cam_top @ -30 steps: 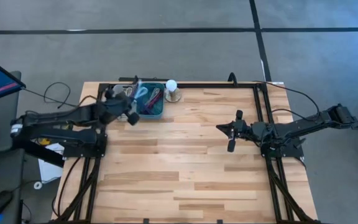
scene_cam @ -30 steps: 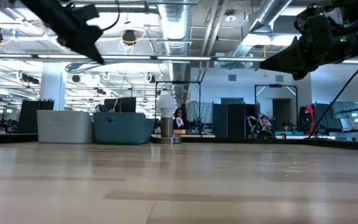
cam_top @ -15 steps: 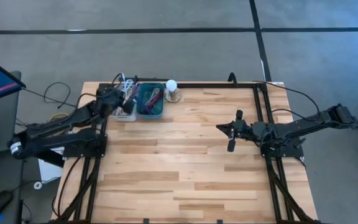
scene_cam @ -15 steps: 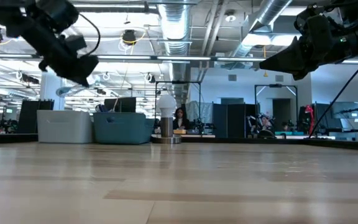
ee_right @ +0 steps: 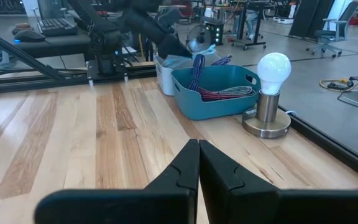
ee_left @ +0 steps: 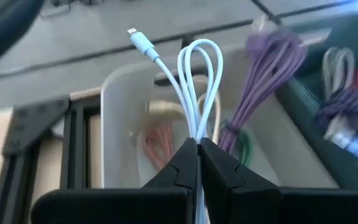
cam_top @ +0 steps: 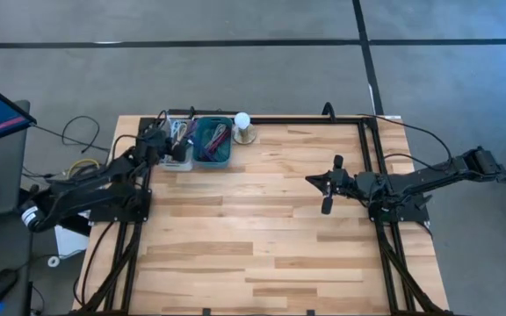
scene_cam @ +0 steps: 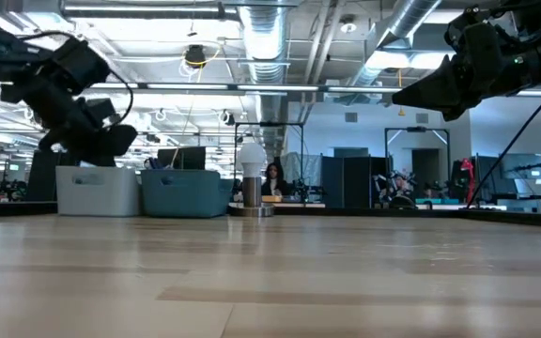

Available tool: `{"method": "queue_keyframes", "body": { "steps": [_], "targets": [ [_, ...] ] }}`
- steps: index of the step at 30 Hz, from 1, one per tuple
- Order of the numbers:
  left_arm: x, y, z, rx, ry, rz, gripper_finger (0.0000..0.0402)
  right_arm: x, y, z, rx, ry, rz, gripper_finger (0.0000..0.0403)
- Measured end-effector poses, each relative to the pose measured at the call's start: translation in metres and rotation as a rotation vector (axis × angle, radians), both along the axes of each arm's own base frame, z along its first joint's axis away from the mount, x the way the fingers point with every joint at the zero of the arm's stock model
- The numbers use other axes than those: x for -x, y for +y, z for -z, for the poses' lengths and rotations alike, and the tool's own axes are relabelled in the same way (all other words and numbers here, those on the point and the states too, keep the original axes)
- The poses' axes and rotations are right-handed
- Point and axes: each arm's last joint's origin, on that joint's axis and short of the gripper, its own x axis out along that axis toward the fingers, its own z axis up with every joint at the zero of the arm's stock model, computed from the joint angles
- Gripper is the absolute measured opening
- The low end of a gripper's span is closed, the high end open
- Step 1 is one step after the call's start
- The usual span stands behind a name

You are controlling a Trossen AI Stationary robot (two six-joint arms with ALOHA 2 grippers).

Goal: Pick & Place USB Port
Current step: Put the light blue charger cable into the gray bin

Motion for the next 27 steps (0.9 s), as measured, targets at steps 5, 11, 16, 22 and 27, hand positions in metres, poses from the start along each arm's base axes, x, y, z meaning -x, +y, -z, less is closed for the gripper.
{"method": "queue_keyframes", "body": {
  "steps": [5,11,16,22,27],
  "targets": [
    [0.005,0.004,0.015,0.040,-0.023,0.008,0.0008,0.000,0.000,0.000,0.000,0.000,0.000,0.0003],
    [0.007,0.006,0.023,0.032,-0.066,0.047,0.0008,0.000,0.000,0.000,0.000,0.000,0.000,0.0003],
    [0.008,0.007,0.023,0.026,-0.069,0.040,0.0008,0.000,0.000,0.000,0.000,0.000,0.000,0.0003],
    [0.008,0.008,0.021,0.017,-0.104,0.031,0.0032,0.000,0.000,0.000,0.000,0.000,0.000,0.0003],
    [0.007,0.009,0.019,-0.005,-0.120,0.033,0.0073,0.000,0.000,0.000,0.000,0.000,0.000,0.0003]
  ]
}}
